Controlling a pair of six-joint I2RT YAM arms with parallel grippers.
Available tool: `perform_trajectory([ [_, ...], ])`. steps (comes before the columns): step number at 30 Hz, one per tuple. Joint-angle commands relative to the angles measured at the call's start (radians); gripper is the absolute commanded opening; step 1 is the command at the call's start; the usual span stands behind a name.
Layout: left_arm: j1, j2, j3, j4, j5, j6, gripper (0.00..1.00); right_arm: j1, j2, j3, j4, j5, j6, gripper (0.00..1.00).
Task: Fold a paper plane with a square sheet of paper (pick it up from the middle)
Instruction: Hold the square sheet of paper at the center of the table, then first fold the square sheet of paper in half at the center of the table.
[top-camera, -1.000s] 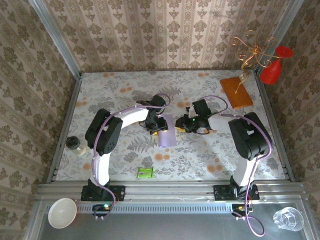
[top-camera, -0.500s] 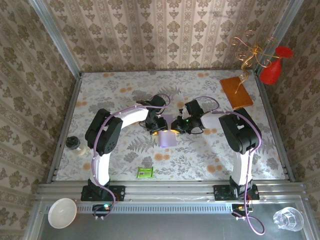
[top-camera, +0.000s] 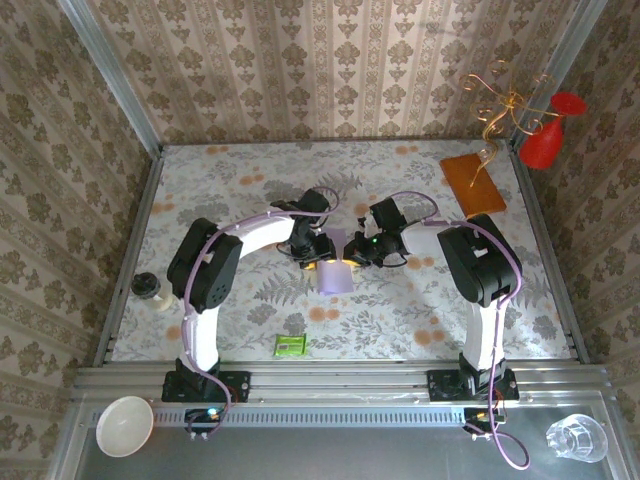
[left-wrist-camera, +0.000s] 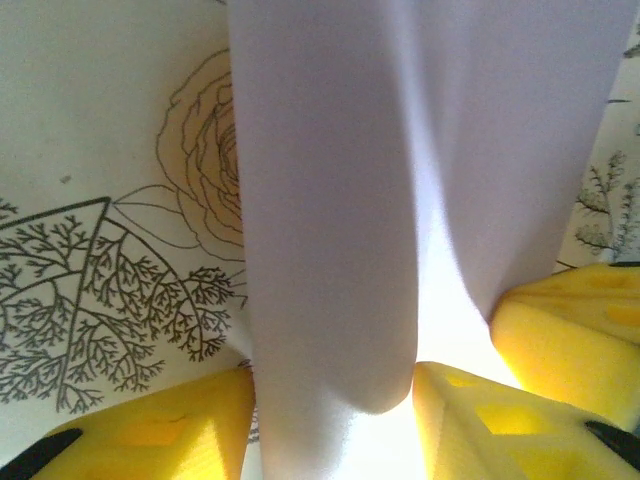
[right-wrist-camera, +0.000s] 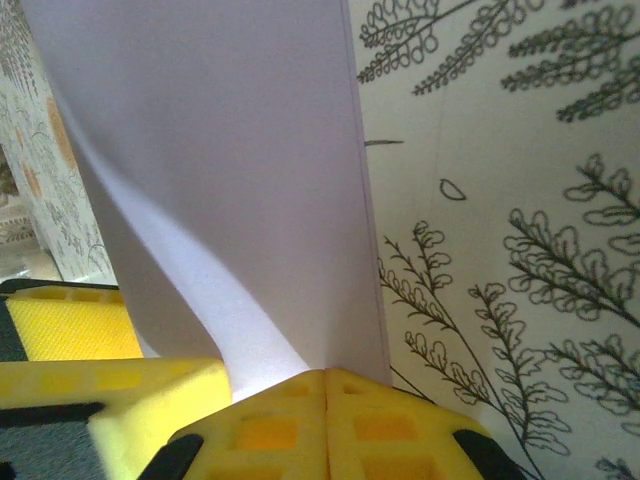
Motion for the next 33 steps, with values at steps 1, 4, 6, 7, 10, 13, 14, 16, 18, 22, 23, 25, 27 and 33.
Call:
perform_trajectory([
  [1,0.030,-0.070,-0.009,-0.017,0.019,0.032,0.50,-0.003,0.114,-0.042,-0.168,0.157,-0.039,0.09],
  [4,0.052,-0.154,-0.007,-0.005,0.016,0.036,0.51,-0.003,0.125,-0.039,-0.180,0.166,-0.041,0.08],
  [6,0.058,-0.192,-0.020,0.021,0.026,0.035,0.49,-0.004,0.126,-0.033,-0.189,0.173,-0.041,0.08],
  [7,0.058,-0.206,-0.030,0.045,0.043,0.034,0.46,-0.003,0.125,-0.033,-0.191,0.174,-0.041,0.08],
  [10,0.053,-0.201,-0.066,0.134,0.130,0.010,0.38,-0.003,0.126,-0.030,-0.199,0.181,-0.041,0.08],
  [13,0.040,-0.158,-0.083,0.198,0.208,-0.014,0.26,-0.003,0.131,-0.029,-0.208,0.185,-0.041,0.08],
  [14,0.034,-0.145,-0.081,0.207,0.219,-0.014,0.23,-0.004,0.131,-0.028,-0.211,0.185,-0.041,0.08],
  [16,0.023,-0.113,-0.070,0.206,0.227,-0.006,0.19,-0.004,0.134,-0.028,-0.213,0.185,-0.043,0.08],
  [18,0.020,-0.085,-0.059,0.199,0.237,0.001,0.15,-0.003,0.137,-0.027,-0.215,0.187,-0.043,0.08],
  [22,0.020,-0.040,-0.048,0.187,0.245,0.010,0.08,-0.004,0.137,-0.027,-0.221,0.188,-0.042,0.08],
  [23,0.021,-0.033,-0.046,0.182,0.246,0.013,0.07,-0.004,0.136,-0.027,-0.221,0.189,-0.041,0.08],
  [25,0.021,-0.014,-0.037,0.170,0.250,0.020,0.06,-0.004,0.135,-0.028,-0.224,0.188,-0.041,0.08],
  [27,0.020,0.001,-0.029,0.164,0.259,0.027,0.05,-0.004,0.135,-0.027,-0.226,0.190,-0.041,0.08],
  [33,0.028,0.046,-0.012,0.122,0.259,0.050,0.04,-0.004,0.140,-0.027,-0.240,0.197,-0.035,0.07],
])
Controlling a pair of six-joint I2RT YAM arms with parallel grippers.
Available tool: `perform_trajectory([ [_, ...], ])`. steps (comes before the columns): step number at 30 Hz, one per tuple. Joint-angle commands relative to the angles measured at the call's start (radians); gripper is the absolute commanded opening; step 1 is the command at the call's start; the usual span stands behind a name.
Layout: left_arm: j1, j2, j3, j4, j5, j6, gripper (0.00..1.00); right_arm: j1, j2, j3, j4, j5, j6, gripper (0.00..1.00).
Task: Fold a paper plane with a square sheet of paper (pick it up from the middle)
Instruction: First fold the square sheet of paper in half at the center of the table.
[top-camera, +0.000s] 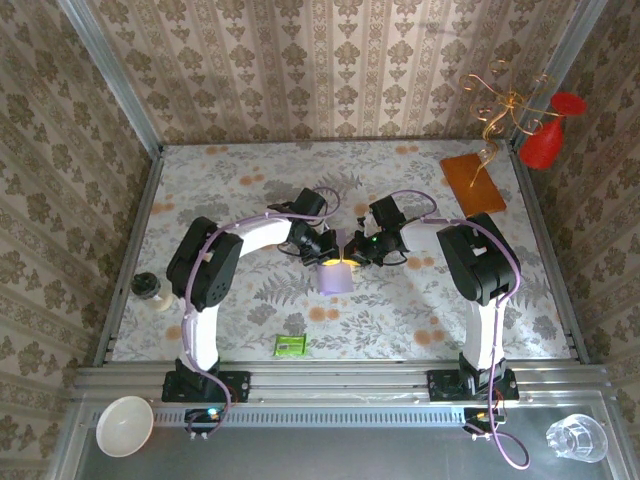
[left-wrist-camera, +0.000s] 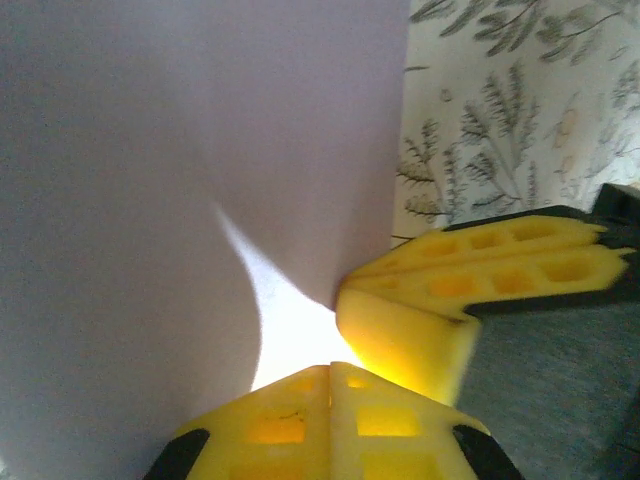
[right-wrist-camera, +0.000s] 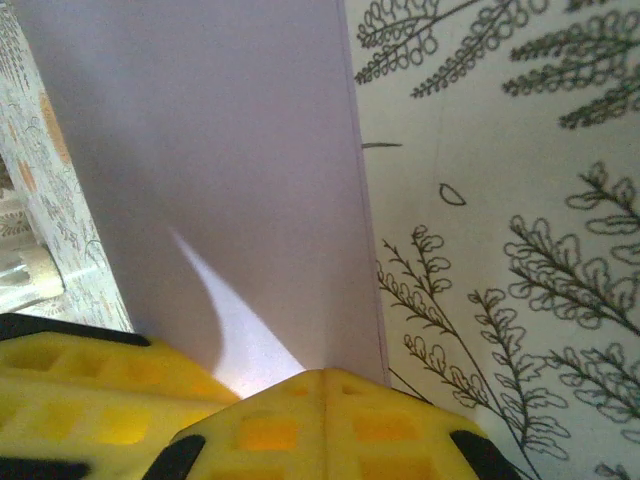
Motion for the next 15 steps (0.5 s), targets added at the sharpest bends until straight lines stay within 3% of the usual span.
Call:
perform_trajectory([
  [1,0.012,0.031,0.028,-0.056,0.008,0.037,0.04,-0.002,0.126,-0.057,-0.185,0.209,-0.018,0.07],
  [8,0.074,0.015,-0.053,-0.035,0.020,0.087,0.03,-0.001,0.148,-0.066,-0.212,0.239,-0.012,0.07],
  [15,0.217,-0.038,-0.198,0.003,0.077,0.163,0.03,-0.006,0.156,-0.074,-0.237,0.265,-0.017,0.06],
])
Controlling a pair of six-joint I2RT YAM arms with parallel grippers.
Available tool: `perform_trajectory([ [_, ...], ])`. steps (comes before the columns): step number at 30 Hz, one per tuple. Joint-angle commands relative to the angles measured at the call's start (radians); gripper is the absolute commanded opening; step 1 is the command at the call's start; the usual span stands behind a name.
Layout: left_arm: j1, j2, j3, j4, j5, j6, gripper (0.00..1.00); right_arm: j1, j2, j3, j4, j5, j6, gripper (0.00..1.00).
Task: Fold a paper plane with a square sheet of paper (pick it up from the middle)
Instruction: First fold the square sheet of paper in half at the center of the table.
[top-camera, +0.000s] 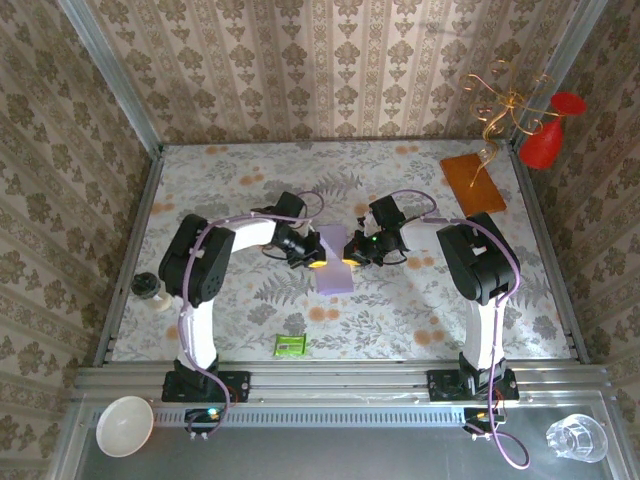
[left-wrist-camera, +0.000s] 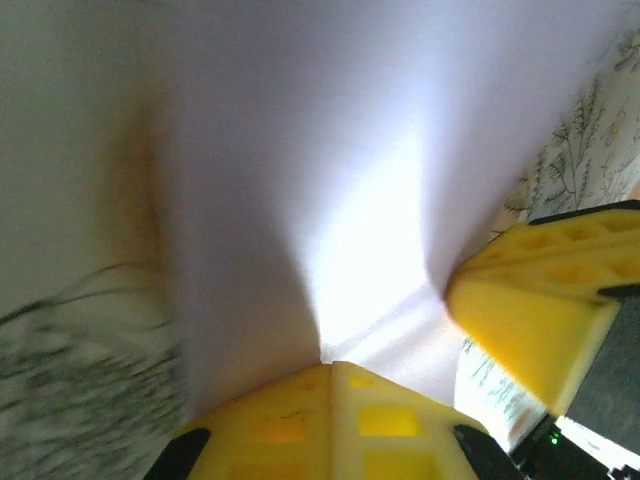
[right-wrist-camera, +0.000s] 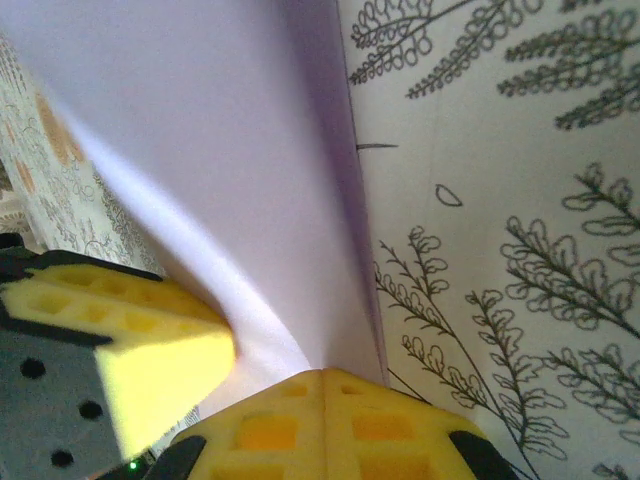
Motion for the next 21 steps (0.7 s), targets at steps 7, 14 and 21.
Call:
perform_trajectory([
  [7,0.120,-0.135,-0.055,-0.089,-0.035,0.081,0.03,-0.003,0.142,-0.081,-0.213,0.266,-0.014,0.06],
  [14,-0.019,-0.105,0.033,0.040,0.041,0.017,0.04,-0.003,0.142,-0.087,-0.209,0.267,-0.012,0.06],
  [21,-0.036,0.037,0.097,0.089,0.056,-0.003,0.04,-0.005,0.145,-0.089,-0.207,0.266,-0.011,0.06],
])
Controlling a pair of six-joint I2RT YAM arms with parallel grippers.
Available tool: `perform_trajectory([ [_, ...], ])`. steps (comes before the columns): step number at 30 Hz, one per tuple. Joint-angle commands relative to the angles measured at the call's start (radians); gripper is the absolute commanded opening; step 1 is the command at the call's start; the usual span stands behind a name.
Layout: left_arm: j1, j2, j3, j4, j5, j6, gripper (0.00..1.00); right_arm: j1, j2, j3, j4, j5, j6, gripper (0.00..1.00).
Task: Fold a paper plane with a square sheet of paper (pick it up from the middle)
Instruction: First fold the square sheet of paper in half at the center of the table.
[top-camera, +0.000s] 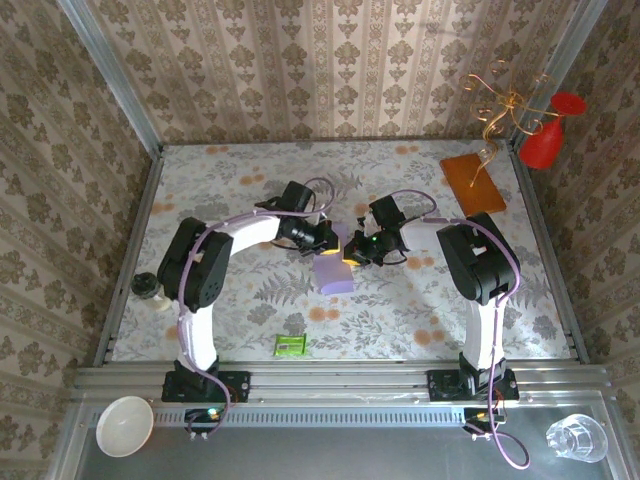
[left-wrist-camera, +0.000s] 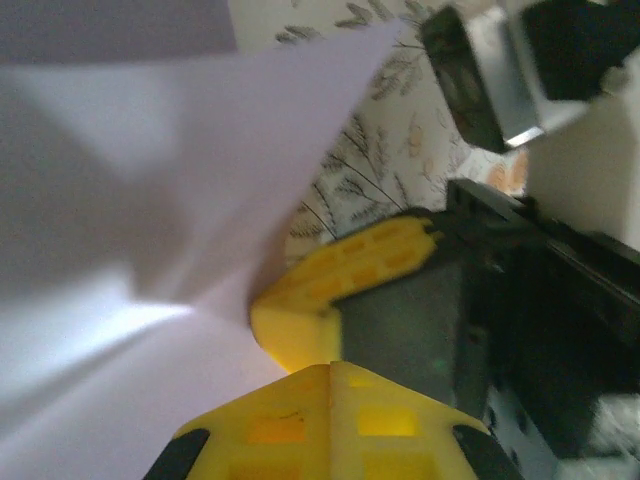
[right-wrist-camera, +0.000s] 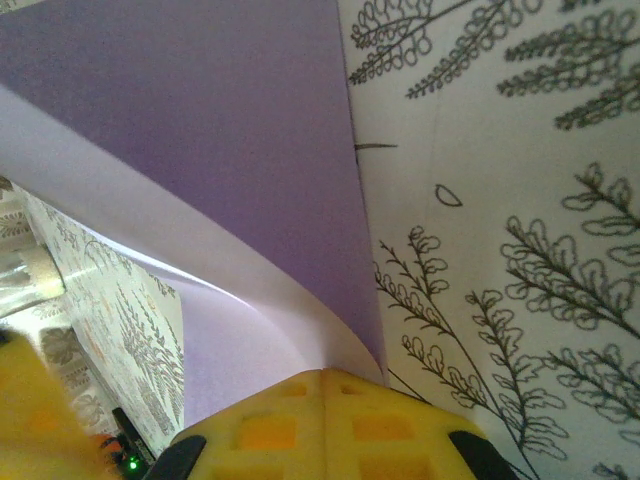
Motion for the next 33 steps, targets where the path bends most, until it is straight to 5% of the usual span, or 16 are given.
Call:
perform_trajectory([
  [1,0.034,0.059,0.003,0.028,0.021,-0.020,0.04,-0.004,0.143,-0.089,-0.207,0.267,-0.011,0.06],
  [15,0.287,-0.005,-0.152,-0.007,-0.001,0.093,0.03,-0.016,0.137,-0.108,-0.192,0.272,-0.016,0.06],
  [21,0.204,-0.081,-0.098,-0.022,0.029,0.107,0.04,-0.017,0.133,-0.112,-0.192,0.272,-0.019,0.06],
  [27,0.078,0.020,-0.011,0.015,0.062,0.074,0.04,-0.017,0.143,-0.109,-0.195,0.271,-0.021,0.06],
  [33,0.088,0.114,0.023,0.083,0.082,0.041,0.04,-0.020,0.144,-0.111,-0.198,0.272,-0.022,0.06],
])
